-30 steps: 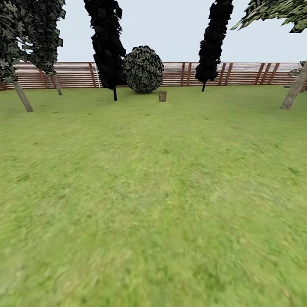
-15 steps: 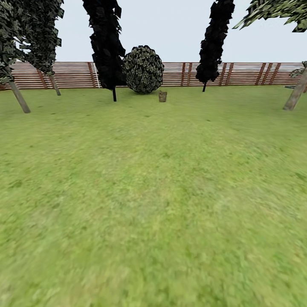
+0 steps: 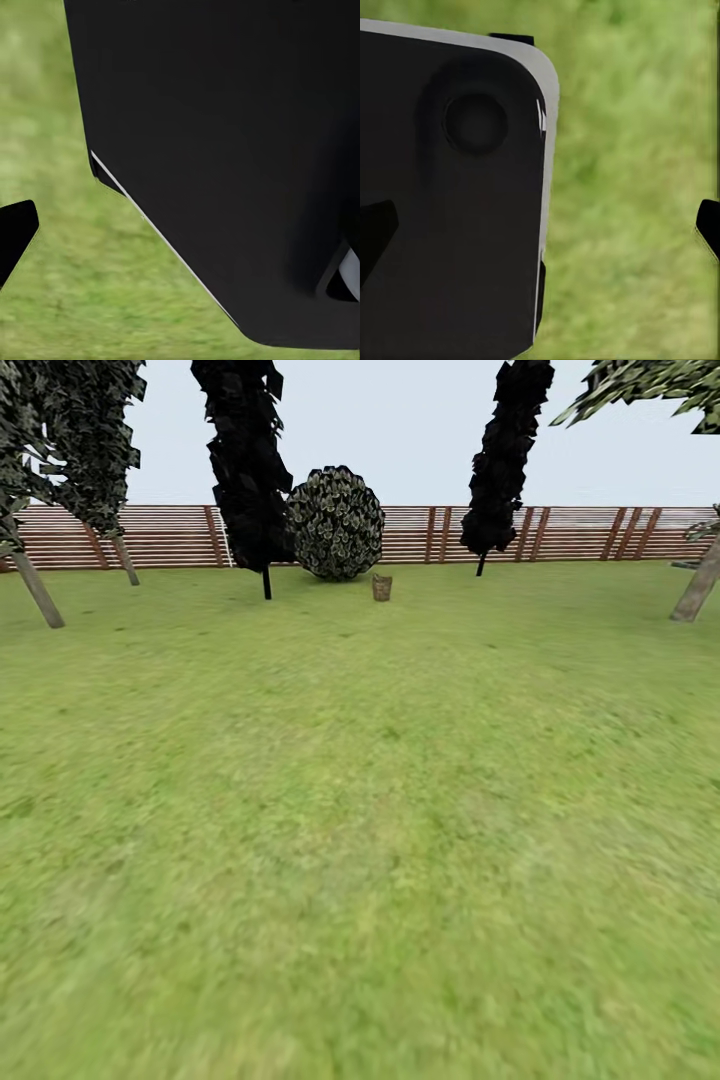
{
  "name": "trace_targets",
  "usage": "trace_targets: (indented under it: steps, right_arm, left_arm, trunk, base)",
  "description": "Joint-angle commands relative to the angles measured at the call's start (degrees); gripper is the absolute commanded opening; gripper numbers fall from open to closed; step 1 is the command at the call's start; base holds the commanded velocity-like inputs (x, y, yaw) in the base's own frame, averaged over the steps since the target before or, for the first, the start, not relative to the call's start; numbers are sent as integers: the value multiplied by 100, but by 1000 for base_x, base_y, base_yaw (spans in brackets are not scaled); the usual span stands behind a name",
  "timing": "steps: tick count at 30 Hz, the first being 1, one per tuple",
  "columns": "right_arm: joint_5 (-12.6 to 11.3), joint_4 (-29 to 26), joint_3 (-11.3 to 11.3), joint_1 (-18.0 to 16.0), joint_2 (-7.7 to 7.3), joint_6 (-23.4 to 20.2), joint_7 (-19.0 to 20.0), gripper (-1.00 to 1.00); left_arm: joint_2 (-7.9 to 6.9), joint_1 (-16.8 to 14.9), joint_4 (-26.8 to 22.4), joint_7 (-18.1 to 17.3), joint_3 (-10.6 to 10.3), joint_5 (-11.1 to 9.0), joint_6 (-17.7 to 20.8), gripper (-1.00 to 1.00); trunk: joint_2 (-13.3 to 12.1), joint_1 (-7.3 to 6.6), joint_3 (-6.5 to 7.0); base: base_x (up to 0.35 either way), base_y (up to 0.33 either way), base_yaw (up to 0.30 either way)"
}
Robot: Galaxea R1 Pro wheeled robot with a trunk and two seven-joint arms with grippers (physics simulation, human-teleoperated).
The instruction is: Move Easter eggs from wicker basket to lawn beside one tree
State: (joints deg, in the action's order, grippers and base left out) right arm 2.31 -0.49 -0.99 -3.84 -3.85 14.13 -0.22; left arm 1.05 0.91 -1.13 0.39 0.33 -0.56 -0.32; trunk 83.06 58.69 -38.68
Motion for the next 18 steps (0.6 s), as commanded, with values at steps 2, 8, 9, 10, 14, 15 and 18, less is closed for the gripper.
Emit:
trace_targets:
  steps: [2,8,9,10,14,15,18]
  right_arm:
    - [24,5,-7,-3,2,15,-2,100]
    - [24,5,-7,-3,0,13,-2,100]
    - [24,5,-7,-3,-1,12,-2,100]
    - [24,5,-7,-3,-3,12,-3,100]
    - [24,13,-14,-3,-3,11,-4,100]
    - [19,13,-15,-3,-8,11,-4,100]
    - [20,14,-14,-3,10,11,-4,100]
  left_arm:
    - [1,1,-11,4,2,-4,-3,100]
    - [8,0,-11,4,-2,3,-69,100]
    - [9,2,-11,4,0,3,-107,100]
    - [9,2,-11,4,1,3,-129,100]
    - [10,1,-11,4,8,3,-212,100]
    - [15,1,-11,4,6,3,-240,100]
    - [14,5,-11,4,10,3,-253,100]
  trunk:
    - [1,3,-3]
    - [1,3,-3]
    - [1,3,-3]
    - [1,3,-3]
    - [1,3,-3]
    - [1,3,-3]
    - [1,3,-3]
  base:
    - [335,0,0]
    - [335,0,0]
    - [335,0,0]
    - [335,0,0]
    - [335,0,0]
    - [335,0,0]
    - [335,0,0]
